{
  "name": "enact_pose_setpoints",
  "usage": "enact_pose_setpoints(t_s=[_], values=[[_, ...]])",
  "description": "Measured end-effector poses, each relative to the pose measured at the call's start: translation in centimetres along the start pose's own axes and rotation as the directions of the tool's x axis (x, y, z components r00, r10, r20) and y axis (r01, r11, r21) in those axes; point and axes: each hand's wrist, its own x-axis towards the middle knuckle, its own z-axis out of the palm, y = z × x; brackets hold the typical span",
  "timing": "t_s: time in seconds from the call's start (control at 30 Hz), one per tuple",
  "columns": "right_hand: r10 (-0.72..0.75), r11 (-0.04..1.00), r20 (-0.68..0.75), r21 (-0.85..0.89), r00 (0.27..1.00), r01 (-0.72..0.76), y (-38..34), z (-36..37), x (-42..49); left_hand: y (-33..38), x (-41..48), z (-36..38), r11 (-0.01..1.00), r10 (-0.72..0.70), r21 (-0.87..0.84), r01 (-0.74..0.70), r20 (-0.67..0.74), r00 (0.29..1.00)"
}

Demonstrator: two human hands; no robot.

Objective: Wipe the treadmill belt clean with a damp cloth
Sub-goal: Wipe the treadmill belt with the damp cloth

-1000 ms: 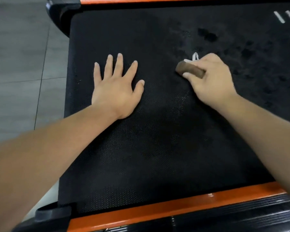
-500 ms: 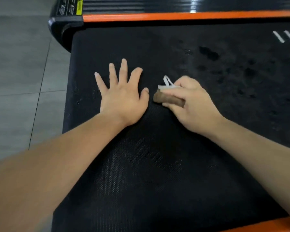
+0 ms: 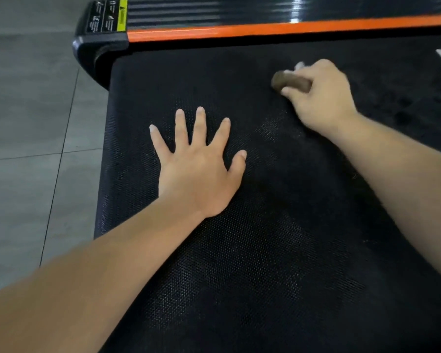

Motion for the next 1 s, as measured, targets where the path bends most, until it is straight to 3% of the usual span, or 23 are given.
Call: enact_pose_setpoints(t_s=[0.07, 0.17, 0.23, 0.27, 0.3, 0.37, 0.4, 0.47, 0.53, 0.57, 0.63, 0.7, 0.73, 0.87, 0.93, 1.0], values=[[0.076, 0.997, -0.089, 0.001, 0.993, -0.076, -0.2, 1.7, 1.2, 0.0, 0.0, 0.0, 1.000, 0.004, 0.004, -0.004, -0.015, 1.000], [-0.179, 0.981, 0.083, 0.097, 0.980, 0.171, -3.2, 2.6, -1.9, 0.0, 0.0, 0.0, 1.000, 0.004, 0.003, -0.004, -0.016, 1.000], [-0.252, 0.967, 0.130, 0.080, 0.959, 0.243, -2.7, 1.5, -1.1, 0.1, 0.1, -0.1, 1.000, 0.003, -0.003, -0.003, 0.002, 1.000], [-0.220, 0.976, 0.086, 0.016, 0.972, 0.219, -1.6, 1.3, 0.8, 0.1, 0.1, -0.1, 1.000, 0.004, -0.005, -0.004, 0.007, 1.000], [-0.097, 0.994, -0.002, -0.049, 0.995, 0.096, 0.0, 1.2, 3.1, 0.1, 0.1, -0.2, 1.000, 0.004, -0.006, -0.004, 0.005, 1.000], [0.170, 0.985, -0.103, 0.009, 0.980, -0.170, 1.4, 1.3, 5.9, 0.1, 0.0, -0.2, 1.000, 0.005, 0.000, -0.005, -0.004, 1.000], [0.173, 0.985, -0.130, 0.036, 0.976, -0.169, 1.2, 2.1, 6.2, 0.1, 0.0, -0.2, 1.000, 0.007, 0.003, -0.007, -0.006, 1.000], [-0.023, 0.998, 0.001, 0.056, 1.000, 0.023, -1.7, 3.6, 4.5, 0.1, -0.1, -0.3, 1.000, 0.005, 0.001, -0.005, -0.003, 1.000], [-0.228, 0.971, 0.107, 0.101, 0.968, 0.217, -3.3, 3.5, 2.5, 0.1, 0.0, -0.3, 1.000, 0.006, 0.004, -0.006, 0.001, 1.000], [-0.245, 0.968, 0.116, 0.084, 0.963, 0.236, -3.2, 3.0, 3.0, 0.1, 0.0, -0.3, 1.000, 0.007, 0.004, -0.007, -0.002, 1.000], [-0.065, 0.998, 0.004, 0.010, 0.998, 0.065, -1.7, 2.4, 6.2, 0.0, 0.0, -0.3, 1.000, 0.011, 0.002, -0.011, -0.010, 1.000], [0.164, 0.987, -0.097, 0.012, 0.982, -0.163, -0.7, 2.4, 8.6, 0.1, 0.0, -0.2, 1.000, 0.014, 0.001, -0.014, -0.009, 1.000], [0.155, 0.988, -0.113, -0.004, 0.981, -0.157, -1.1, 3.4, 8.8, 0.2, -0.1, -0.3, 1.000, 0.015, 0.001, -0.015, -0.004, 1.000], [-0.124, 0.991, 0.018, 0.048, 0.992, 0.123, -3.8, 5.3, 6.9, 0.1, -0.1, -0.3, 1.000, 0.011, 0.008, -0.011, -0.005, 1.000], [-0.012, 0.999, -0.031, -0.045, 0.999, 0.010, -2.4, 4.5, 8.5, 0.1, -0.2, -0.3, 1.000, 0.015, 0.005, -0.015, -0.013, 1.000], [0.215, 0.972, -0.134, -0.071, 0.967, -0.226, -0.5, 3.5, 10.1, 0.1, -0.2, -0.3, 1.000, 0.015, -0.008, -0.016, -0.016, 1.000]])
